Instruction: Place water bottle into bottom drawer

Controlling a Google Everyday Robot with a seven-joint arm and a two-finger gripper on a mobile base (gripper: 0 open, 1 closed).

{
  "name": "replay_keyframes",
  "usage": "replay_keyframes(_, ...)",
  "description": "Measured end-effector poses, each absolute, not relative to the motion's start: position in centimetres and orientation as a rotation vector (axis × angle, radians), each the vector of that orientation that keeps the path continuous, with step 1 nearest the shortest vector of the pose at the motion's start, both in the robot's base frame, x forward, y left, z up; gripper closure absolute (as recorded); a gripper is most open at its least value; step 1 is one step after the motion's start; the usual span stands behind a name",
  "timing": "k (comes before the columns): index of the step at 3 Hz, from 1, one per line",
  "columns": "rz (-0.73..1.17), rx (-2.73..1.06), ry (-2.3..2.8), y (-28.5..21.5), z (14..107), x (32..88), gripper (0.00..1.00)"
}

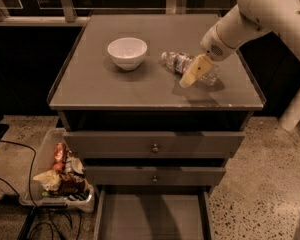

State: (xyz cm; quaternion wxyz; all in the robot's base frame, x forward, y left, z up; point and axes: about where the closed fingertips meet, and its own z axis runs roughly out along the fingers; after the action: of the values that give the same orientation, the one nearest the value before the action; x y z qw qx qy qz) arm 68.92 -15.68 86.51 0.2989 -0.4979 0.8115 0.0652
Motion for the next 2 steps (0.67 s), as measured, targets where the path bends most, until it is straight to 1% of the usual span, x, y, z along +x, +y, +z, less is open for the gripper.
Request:
replay_keyframes(1, 0.190, -1.295, 2.210, -15.78, 84.74, 69.04, 0.00)
replay_keyframes(2, 0.191, -1.293, 2.212, -15.77, 84.71, 69.04, 0.18)
